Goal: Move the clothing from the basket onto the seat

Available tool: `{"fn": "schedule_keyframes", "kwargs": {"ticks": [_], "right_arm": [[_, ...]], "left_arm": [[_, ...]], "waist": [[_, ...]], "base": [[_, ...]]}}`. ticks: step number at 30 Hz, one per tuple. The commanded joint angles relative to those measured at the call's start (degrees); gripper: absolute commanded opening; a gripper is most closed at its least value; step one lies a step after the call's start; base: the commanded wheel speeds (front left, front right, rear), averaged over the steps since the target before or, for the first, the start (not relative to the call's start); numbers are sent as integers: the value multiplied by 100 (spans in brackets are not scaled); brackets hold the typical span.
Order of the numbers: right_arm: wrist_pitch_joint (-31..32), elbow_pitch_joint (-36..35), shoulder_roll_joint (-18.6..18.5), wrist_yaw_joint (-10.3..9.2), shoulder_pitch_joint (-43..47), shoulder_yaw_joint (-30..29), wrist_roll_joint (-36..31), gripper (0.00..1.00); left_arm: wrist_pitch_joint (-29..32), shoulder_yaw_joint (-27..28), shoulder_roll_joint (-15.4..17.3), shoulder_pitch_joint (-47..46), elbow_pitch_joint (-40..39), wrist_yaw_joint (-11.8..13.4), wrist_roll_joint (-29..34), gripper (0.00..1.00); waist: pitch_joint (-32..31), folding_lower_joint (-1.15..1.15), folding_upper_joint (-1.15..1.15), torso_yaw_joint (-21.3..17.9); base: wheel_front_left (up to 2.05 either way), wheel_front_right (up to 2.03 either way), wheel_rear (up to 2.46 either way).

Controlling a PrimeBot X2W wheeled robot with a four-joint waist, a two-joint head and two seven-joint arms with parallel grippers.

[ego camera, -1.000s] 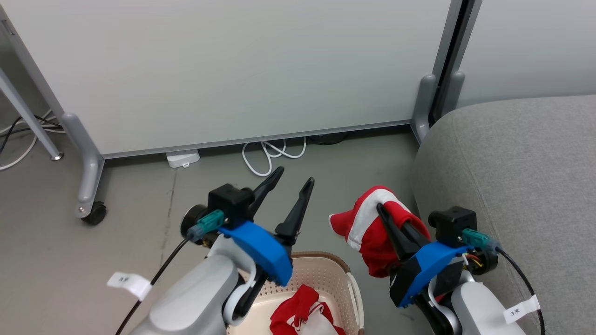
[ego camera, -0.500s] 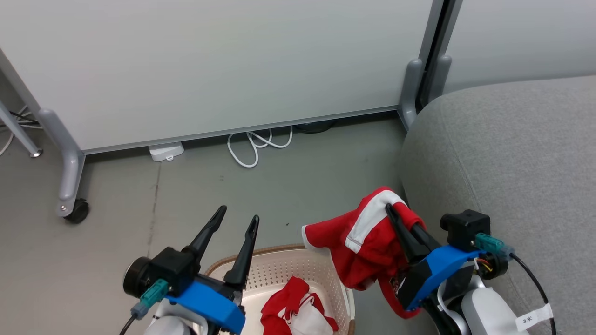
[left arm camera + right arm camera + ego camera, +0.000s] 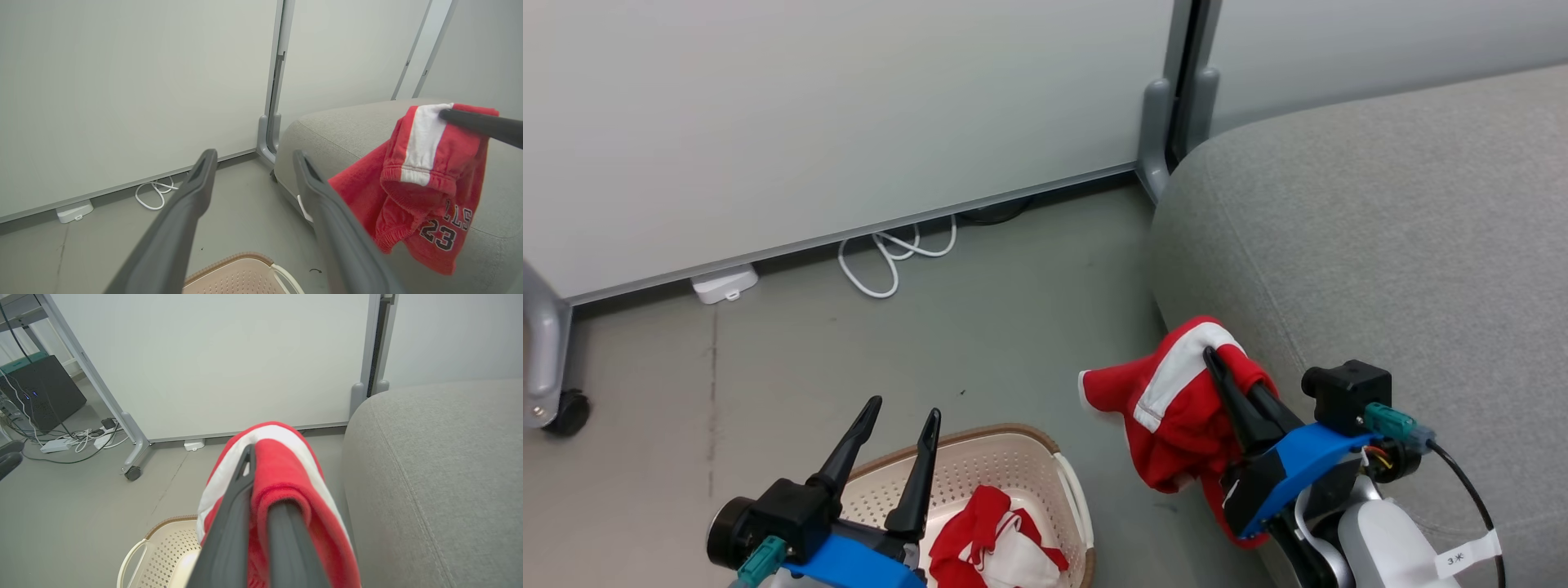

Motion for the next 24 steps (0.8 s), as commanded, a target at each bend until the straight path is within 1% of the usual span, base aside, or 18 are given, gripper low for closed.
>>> {"fn": "schedule_keyframes", "kwargs": {"ticks": [1, 10, 11, 14, 24], "right_arm": [[-23, -39, -14, 3, 34, 13, 32, 0], [-104, -24, -14, 3, -29, 98, 133, 0], [-131, -16, -14, 3, -50, 114, 154, 0], [-156, -1, -12, 3, -62, 140, 204, 0], [-260, 52, -12, 3, -102, 183, 286, 0]], "left_arm": [[-25, 52, -5, 1, 5, -38, 37, 100], [-25, 170, -72, -92, 94, -127, 197, 100], [-25, 188, -78, -106, 92, -137, 222, 100], [-26, 232, -88, -131, 87, -141, 236, 100], [-25, 164, -59, -170, 50, -139, 259, 100]], "waist": [[67, 0, 0, -211], [260, 0, 0, -896], [309, 0, 0, -1037], [369, 0, 0, -1221], [441, 0, 0, -1545]], "base": [[0, 0, 0], [0, 0, 0], [0, 0, 0], [0, 0, 0], [0, 0, 0]]}}
